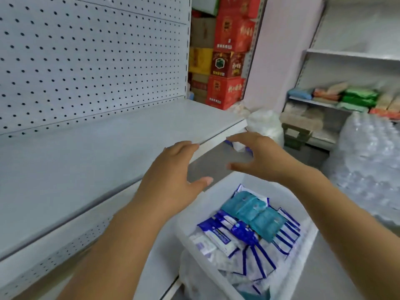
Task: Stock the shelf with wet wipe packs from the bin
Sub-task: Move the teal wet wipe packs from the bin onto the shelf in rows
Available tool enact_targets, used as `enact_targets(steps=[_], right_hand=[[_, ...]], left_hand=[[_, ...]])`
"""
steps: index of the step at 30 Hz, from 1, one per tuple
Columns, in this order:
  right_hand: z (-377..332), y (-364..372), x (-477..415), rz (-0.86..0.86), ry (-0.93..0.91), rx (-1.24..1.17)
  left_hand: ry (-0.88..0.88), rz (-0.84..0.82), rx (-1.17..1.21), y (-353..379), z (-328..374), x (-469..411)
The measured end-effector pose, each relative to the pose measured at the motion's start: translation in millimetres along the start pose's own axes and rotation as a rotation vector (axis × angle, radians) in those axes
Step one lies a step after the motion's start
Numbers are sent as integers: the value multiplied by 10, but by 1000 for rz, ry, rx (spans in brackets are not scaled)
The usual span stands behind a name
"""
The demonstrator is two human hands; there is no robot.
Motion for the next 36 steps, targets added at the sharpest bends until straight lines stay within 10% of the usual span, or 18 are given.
enact_targets(steps=[14,28,36], right_hand=[[1662,1864,894,-744,289,250],[1706,2147,720,-721,44,579],[1805,2068,421,-742,140,211]], left_hand=[[-111,-371,-204,1365,-824,417],[-375,-521,-193,1784,-1300,723],[-378,-525,-214,1827,-1368,763]])
Point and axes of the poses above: each hand's wrist, its own x-axis away from the middle knuckle, its own y-axis out of the palm, z = x × y, the point moved 7 cm from there along -x, towards the middle knuckle, and after that the axes turned 7 degrees about x, right-handed, at the moved point
